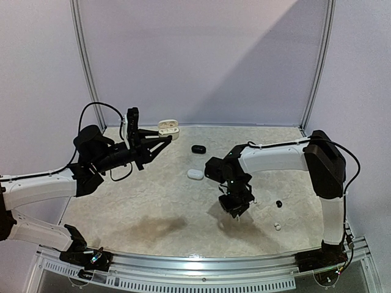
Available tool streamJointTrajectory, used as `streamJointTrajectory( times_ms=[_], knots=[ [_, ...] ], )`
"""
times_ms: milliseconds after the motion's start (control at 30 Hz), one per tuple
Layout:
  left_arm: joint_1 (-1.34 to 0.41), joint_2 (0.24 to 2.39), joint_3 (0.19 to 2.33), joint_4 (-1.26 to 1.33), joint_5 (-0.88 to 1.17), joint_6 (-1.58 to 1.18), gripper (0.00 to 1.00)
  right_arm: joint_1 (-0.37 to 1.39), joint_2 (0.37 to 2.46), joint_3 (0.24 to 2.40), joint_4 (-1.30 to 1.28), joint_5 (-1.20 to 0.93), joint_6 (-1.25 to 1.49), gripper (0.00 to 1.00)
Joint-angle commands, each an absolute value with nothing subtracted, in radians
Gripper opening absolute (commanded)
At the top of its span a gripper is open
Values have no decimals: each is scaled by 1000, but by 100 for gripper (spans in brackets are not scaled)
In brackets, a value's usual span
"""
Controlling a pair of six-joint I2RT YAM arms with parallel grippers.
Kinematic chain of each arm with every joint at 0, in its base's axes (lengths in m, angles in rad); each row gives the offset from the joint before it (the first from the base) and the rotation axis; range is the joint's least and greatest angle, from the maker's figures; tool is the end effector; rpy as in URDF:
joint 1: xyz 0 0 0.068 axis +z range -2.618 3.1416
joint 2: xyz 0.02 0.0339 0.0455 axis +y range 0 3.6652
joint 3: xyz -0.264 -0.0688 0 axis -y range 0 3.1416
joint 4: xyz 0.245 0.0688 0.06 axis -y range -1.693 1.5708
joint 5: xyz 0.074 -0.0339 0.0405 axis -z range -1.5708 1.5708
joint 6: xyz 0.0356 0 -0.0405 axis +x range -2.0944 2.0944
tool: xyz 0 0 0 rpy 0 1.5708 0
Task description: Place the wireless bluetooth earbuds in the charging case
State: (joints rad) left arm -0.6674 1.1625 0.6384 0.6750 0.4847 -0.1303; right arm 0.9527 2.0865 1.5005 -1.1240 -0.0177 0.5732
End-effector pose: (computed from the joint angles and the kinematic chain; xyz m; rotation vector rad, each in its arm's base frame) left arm 0.1952 -0.1750 0.3010 0.7903 1.2930 -0.9898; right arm 0.2152 0.3038 0.1491 0.5689 -2.9722 0.1264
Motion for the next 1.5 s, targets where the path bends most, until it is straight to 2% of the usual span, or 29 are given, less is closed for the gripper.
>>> streamJointTrajectory(
  times_ms=[0, 100, 200, 433, 600, 867, 1467],
  knots=[
    [-663, 1147, 621, 681, 479, -115, 0, 946, 2026, 1617, -1156, 105, 514, 0],
    [-663, 1149, 617, 697, 467, -103, 0, 949, 1924, 1725, -1076, 133, 444, 0],
    [-664, 1150, 611, 711, 444, -76, 0, 976, 1785, 1744, -877, 163, 367, 0],
    [-664, 1144, 609, 737, 416, -52, 0, 1039, 1496, 1494, -188, 113, 178, 0],
    [-664, 1146, 606, 733, 435, -85, 0, 1050, 1489, 1433, 83, -73, 59, 0],
    [-664, 1144, 616, 729, 451, -94, 0, 1050, 1610, 1525, 93, -187, -35, 0],
    [-664, 1152, 625, 731, 457, -100, 0, 1051, 1647, 1493, 43, -124, -90, 0]
  ],
)
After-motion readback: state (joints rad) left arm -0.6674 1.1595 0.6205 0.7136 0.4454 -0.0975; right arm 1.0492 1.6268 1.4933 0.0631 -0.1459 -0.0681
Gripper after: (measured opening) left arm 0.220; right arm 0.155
